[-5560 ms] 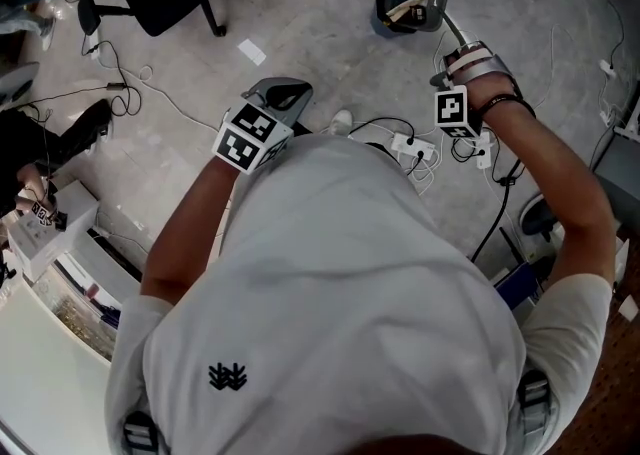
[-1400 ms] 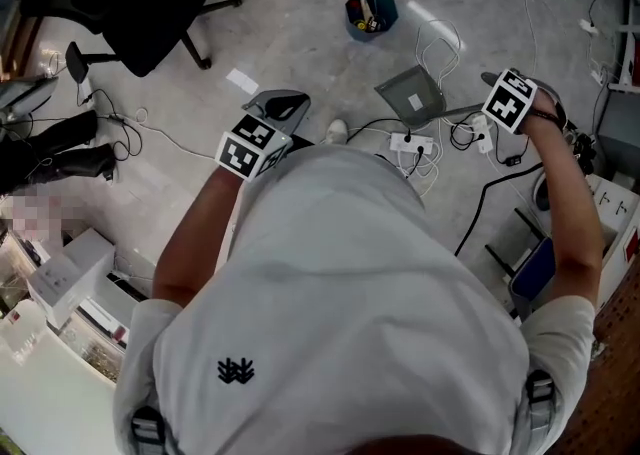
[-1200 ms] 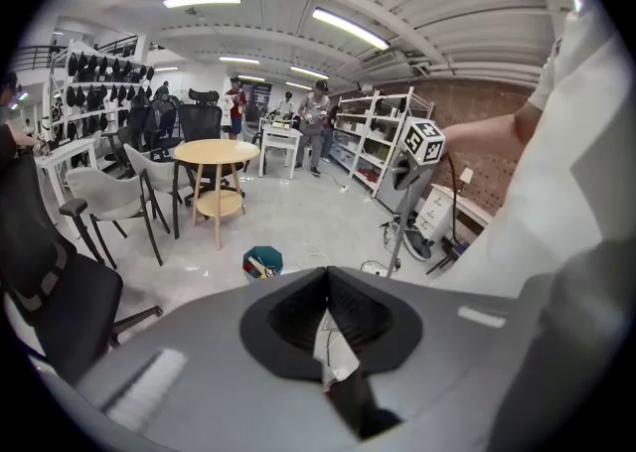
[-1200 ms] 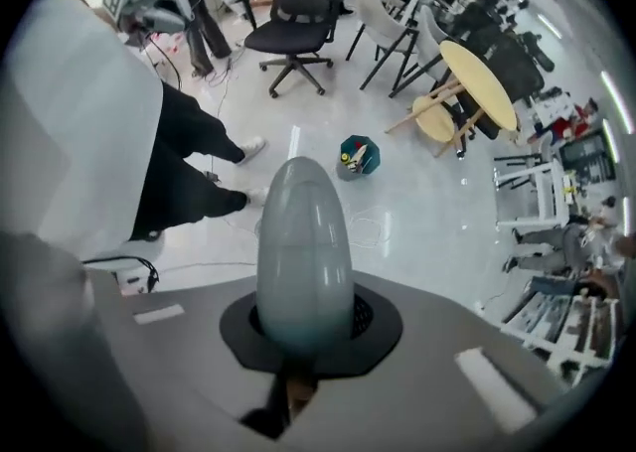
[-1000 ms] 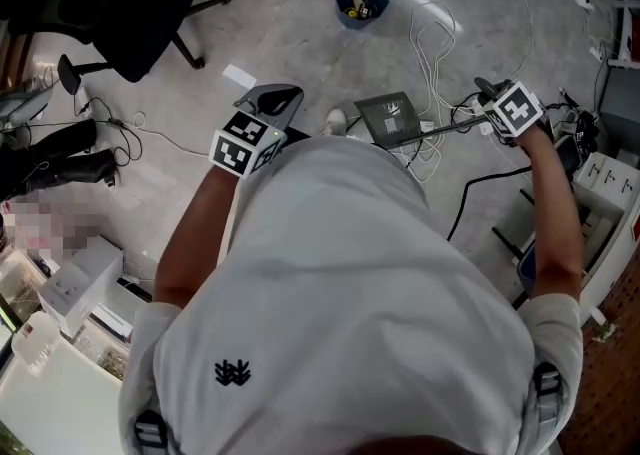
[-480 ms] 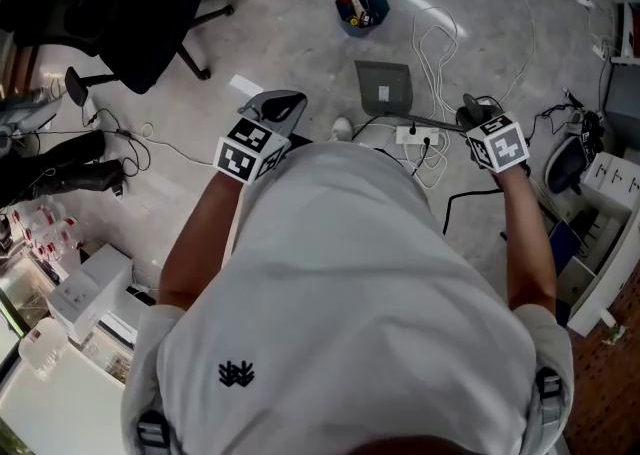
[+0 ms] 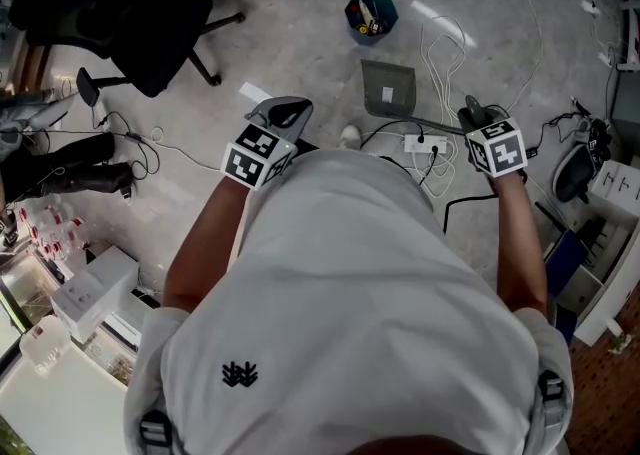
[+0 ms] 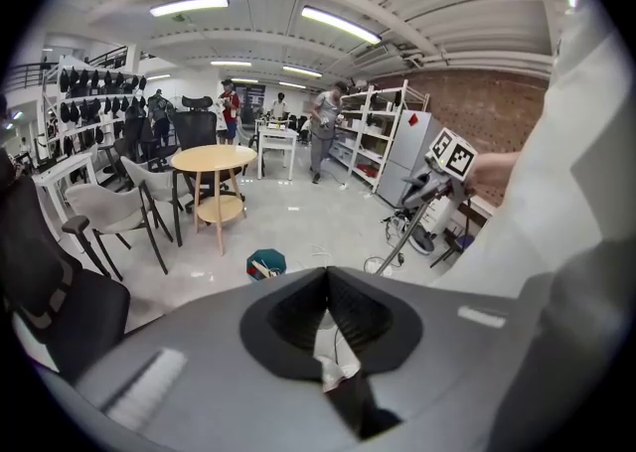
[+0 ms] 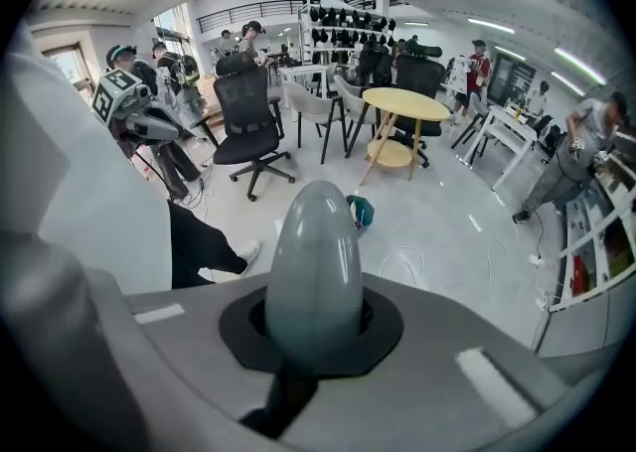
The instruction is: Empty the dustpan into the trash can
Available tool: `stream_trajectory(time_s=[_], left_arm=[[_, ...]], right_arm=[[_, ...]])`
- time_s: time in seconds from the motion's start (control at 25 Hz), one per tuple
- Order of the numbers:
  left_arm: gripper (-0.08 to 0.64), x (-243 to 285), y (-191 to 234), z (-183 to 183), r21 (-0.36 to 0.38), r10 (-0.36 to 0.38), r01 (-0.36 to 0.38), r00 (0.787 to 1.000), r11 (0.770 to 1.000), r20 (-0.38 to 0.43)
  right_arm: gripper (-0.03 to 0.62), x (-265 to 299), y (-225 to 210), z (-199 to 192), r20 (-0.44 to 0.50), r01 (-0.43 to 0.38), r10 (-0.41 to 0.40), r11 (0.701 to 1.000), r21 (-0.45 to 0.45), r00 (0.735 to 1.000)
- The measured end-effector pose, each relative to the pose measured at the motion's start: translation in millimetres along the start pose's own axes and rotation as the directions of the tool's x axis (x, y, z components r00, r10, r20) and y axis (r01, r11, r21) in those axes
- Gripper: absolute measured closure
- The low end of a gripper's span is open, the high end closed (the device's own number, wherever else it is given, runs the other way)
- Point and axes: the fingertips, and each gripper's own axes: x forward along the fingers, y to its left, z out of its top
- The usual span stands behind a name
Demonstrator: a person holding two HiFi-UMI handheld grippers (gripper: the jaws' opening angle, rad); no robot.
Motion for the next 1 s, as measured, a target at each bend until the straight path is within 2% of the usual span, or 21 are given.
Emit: stream_trajectory(time_s=[1.0], left_arm=[[0.503,9,-13,-4,0.019,-0.003,0.004,1.0,1.0,-0.03]], right_arm=[[0.592,7,24,-25,0.012,-0.013,0.013,1.0,-0.001,1.0]])
